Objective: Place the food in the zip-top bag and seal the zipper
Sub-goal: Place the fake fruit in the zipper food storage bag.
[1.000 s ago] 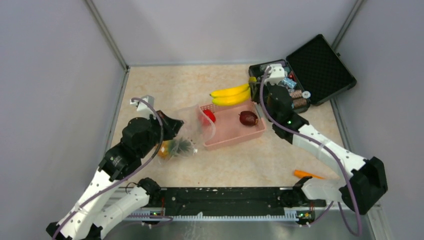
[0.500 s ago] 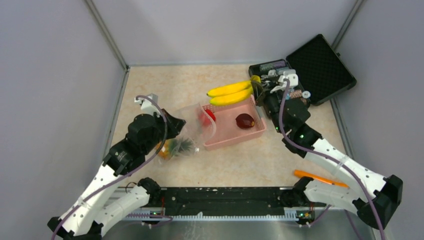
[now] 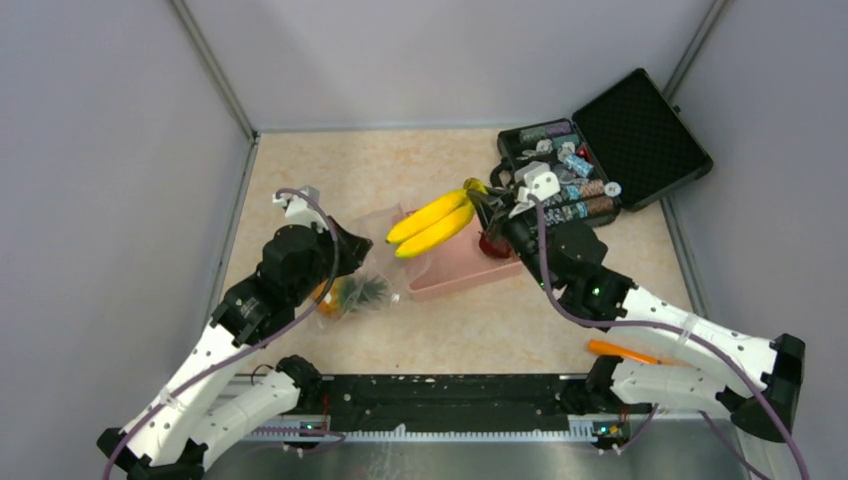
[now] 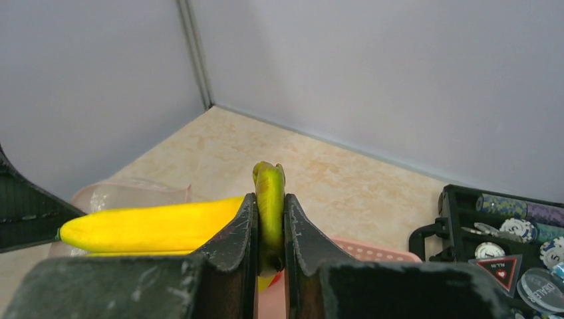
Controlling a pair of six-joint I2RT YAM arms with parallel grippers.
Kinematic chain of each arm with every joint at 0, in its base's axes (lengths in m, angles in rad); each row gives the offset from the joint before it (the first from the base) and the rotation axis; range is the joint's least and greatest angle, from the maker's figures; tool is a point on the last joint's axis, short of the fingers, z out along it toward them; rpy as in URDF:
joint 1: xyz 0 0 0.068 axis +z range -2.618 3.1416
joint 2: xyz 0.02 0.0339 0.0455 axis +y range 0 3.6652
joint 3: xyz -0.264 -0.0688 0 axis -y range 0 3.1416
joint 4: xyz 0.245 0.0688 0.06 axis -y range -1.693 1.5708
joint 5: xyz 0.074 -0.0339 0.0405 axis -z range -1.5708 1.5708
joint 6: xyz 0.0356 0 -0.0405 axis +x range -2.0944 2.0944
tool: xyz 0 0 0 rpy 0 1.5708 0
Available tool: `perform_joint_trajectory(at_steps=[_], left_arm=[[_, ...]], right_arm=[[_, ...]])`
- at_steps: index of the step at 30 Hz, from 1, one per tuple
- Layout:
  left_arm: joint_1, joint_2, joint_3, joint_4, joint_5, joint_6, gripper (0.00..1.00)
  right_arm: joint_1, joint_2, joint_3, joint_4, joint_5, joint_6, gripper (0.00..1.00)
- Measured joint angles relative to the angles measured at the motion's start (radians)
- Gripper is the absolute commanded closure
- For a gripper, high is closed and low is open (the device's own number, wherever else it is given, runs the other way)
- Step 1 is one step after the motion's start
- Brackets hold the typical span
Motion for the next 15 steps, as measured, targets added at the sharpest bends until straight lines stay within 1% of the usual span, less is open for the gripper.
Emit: perform_joint_trajectory(at_steps=[3, 7, 11, 15], left_arm=[[0.000, 0.000, 0.000, 0.000, 0.001, 0.000, 1.00], [0.000, 0.005, 0.002, -0.001, 0.005, 0.000, 1.00], [0.000, 0.013, 0.011, -0.004, 0.013, 0.001, 1.00], [0.000, 0.013, 0.015, -0.008, 0.021, 0.001, 1.00]], right_arm=[[0.067, 0.027, 0.000, 0.010, 0.050, -0.066, 1.00], [0.147, 0.092, 0.000, 0.049, 0.179, -0.179, 1.00], [0.203, 0.151, 0.000, 0.115, 0.294, -0.286, 1.00], [0.242, 0.195, 0.000, 0.187, 0.376, -0.375, 1.00]])
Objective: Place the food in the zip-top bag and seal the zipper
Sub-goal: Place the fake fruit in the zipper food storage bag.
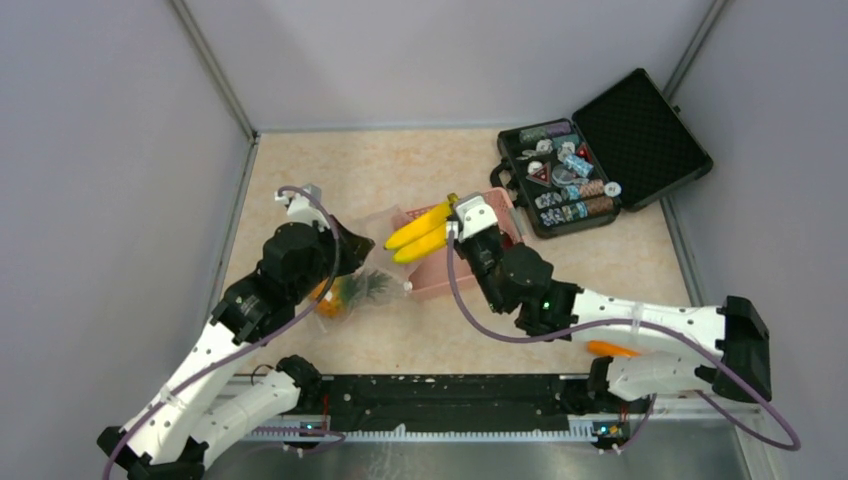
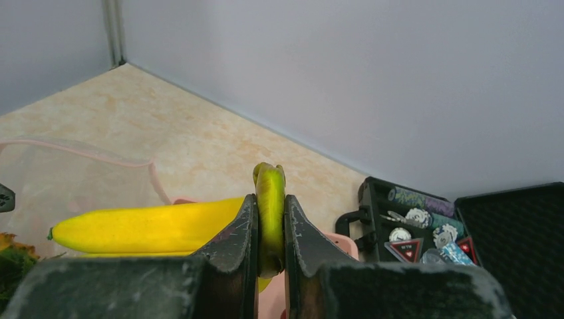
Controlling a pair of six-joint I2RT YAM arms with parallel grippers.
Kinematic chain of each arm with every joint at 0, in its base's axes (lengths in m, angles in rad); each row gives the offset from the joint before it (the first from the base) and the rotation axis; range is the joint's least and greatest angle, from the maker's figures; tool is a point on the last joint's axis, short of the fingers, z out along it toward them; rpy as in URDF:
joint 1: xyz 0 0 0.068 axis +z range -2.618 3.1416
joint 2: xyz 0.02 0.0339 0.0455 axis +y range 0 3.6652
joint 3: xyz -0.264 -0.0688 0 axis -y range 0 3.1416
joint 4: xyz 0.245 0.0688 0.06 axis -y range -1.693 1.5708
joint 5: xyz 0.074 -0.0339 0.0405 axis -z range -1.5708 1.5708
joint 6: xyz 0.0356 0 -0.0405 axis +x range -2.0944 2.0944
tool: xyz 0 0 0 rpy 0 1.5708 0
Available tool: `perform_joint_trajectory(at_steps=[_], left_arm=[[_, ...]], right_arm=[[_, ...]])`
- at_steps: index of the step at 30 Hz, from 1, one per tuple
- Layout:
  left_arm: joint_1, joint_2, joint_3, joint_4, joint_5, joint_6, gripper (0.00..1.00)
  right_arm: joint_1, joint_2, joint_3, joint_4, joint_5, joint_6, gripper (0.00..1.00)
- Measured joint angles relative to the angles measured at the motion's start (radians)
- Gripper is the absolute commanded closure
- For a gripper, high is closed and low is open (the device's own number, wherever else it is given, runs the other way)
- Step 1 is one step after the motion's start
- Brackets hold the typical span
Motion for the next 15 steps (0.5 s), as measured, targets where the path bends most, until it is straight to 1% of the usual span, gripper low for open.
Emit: perform_joint_trajectory(at_steps=[5, 10, 12, 15], left_arm=[[0.000, 0.024, 0.016, -0.003, 0.038, 0.010, 1.00], [0.000, 0.059, 0.024, -0.003, 0.072, 0.012, 1.00], [0.000, 0.058, 0.024, -0.003, 0.079, 0.012, 1.00], [0.000, 0.054, 0.024, -0.002, 0.082, 0.012, 1.00]], right_arm=[[0.071, 0.095, 0.008, 0.124, 0.116, -0.137, 1.00], [0.138, 0.223, 0.010, 0.322, 0.219, -0.309, 1.00], [0.151, 0.263, 0.029, 0.363, 0.256, -0.337, 1.00], [0.154, 0.294, 0.100, 0.320, 0.294, -0.295, 1.00]])
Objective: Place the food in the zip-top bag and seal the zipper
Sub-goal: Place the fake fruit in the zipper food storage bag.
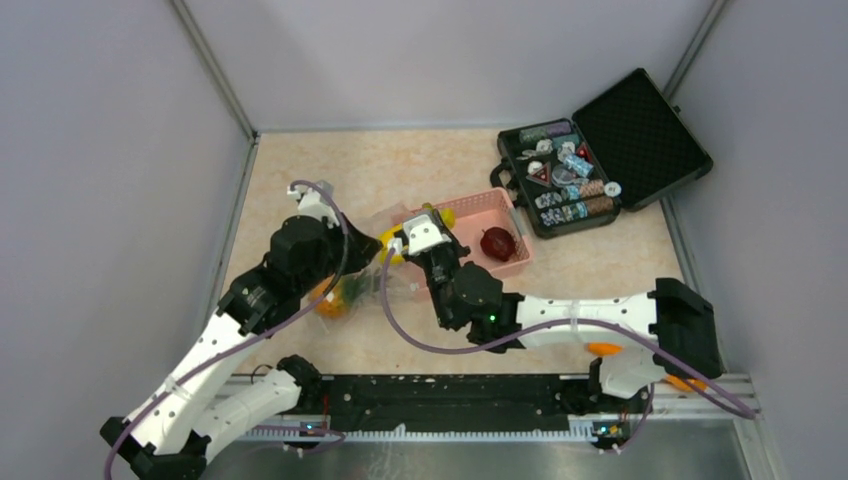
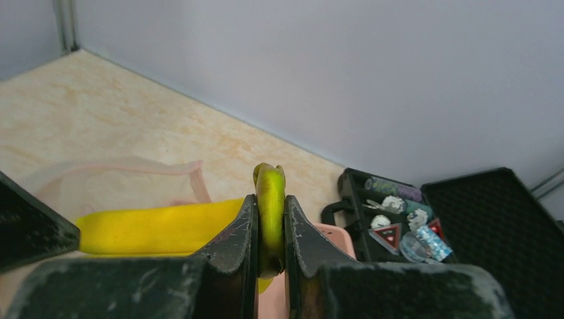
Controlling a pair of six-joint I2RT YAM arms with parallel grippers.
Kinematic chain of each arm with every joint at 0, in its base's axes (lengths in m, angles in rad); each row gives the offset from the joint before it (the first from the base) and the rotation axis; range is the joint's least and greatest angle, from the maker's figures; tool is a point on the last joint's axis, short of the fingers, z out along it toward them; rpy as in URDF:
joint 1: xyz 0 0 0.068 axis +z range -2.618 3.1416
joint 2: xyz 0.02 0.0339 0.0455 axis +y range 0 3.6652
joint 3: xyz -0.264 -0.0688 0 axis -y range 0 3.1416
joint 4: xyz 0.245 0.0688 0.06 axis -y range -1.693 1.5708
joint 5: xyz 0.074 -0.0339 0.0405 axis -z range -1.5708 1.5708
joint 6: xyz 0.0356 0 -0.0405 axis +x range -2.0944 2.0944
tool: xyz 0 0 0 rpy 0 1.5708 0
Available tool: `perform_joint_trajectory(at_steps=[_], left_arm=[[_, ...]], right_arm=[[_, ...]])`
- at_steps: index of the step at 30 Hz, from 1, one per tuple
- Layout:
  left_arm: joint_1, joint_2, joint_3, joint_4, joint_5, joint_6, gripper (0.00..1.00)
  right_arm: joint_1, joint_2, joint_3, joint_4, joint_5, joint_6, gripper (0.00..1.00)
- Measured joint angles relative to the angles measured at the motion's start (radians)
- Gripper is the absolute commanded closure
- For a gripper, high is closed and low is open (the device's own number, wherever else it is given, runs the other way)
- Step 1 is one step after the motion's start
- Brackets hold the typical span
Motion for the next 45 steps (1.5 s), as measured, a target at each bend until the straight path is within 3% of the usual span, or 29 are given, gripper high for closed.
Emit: perform_joint_trajectory(at_steps=[7, 17, 31, 40, 45], left_arm=[[0.000, -0.007, 0.000, 0.003, 0.008, -0.004, 1.00], [0.000, -0.006, 0.000, 0.019, 0.045, -0.008, 1.00], [0.000, -0.013, 0.000, 0.045, 0.100, -0.020, 1.00], [0.004, -0.032, 0.000, 0.017, 0.063, -0.007, 1.00], [0.005, -0.033, 0.000, -0.003, 0.049, -0.004, 1.00]], right_arm=[[0.002, 0.010, 0.140, -0.187, 0.017, 0.253, 1.00], [0.002, 0.159, 0.217, -0.340, 0.018, 0.401, 1.00], [0.002, 0.272, 0.224, 0.076, 0.156, 0.228, 1.00], [-0.021, 0.278, 0.283, -0.312, -0.001, 0.630, 1.00], [-0.052, 0.264, 0.290, -0.442, -0.082, 0.810, 0.79]])
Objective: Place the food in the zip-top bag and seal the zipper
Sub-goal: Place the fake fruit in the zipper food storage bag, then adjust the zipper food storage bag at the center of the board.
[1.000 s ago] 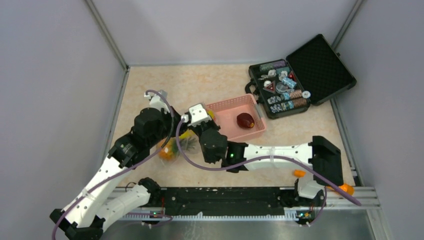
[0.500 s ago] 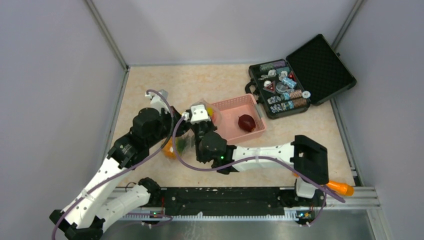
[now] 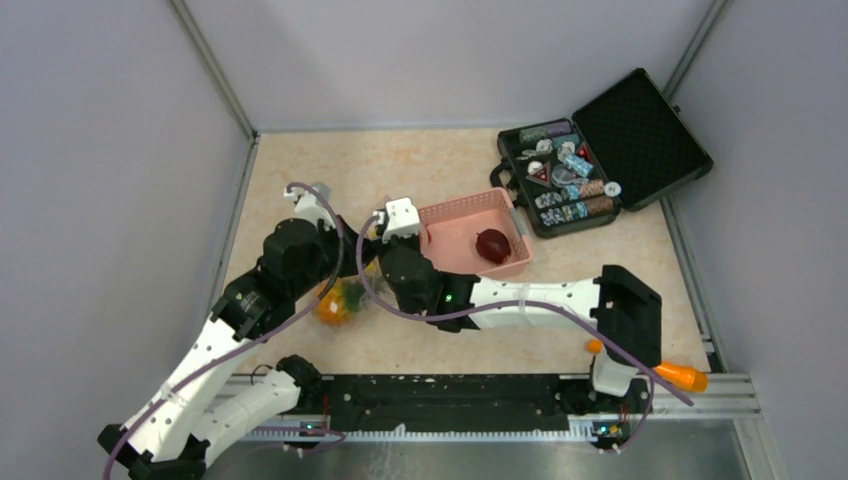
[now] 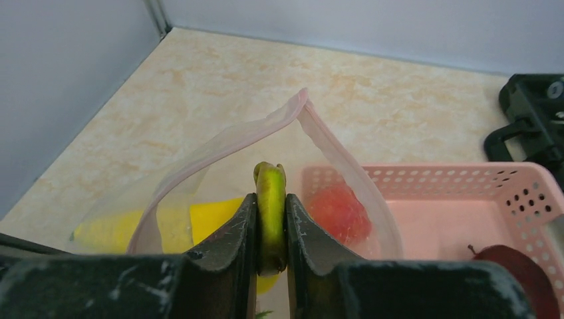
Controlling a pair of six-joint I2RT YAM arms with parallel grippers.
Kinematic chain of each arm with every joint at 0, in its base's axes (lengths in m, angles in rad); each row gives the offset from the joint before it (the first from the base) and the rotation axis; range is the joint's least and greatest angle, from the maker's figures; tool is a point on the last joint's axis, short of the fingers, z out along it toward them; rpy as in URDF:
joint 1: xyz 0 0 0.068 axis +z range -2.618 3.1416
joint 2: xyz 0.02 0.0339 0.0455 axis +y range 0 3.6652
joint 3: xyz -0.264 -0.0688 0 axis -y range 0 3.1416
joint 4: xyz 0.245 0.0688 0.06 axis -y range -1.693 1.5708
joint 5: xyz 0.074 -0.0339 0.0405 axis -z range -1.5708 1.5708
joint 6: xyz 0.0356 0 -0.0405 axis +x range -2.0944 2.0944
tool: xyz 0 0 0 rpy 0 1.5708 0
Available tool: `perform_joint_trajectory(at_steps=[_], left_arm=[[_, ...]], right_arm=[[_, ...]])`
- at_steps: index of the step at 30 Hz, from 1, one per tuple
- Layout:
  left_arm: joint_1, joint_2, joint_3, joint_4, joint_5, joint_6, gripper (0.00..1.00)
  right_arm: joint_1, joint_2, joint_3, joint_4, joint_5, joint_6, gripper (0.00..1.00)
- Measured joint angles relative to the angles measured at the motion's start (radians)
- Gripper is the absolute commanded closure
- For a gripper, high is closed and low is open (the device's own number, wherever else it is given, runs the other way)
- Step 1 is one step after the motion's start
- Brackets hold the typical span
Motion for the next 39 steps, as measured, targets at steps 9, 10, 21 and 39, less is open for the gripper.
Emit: perform_joint_trajectory(at_steps=[9, 10, 21, 39], left_arm=[[-0.002, -0.048, 0.000, 0.004, -0.052, -0.008, 1.00], [-0.002, -0.055, 0.000, 0.007, -0.058, -0.008, 1.00], [-0.004, -0.102, 0.000, 0.004, -0.130, -0.016, 1.00], [-0.004, -0.119, 0.029, -0.030, -0.197, -0.006, 1.00]], right_arm=[[-0.119, -0.125, -0.056, -0.138, -0.306, 0.246, 0.45], [-0.132, -0.150, -0.069, -0.145, -0.350, 0.261, 0.45], [-0.170, -0.393, -0.204, -0.177, -0.552, 0.305, 0.44], [-0.237, -0.449, -0.251, -0.454, -0.787, 0.320, 0.40]])
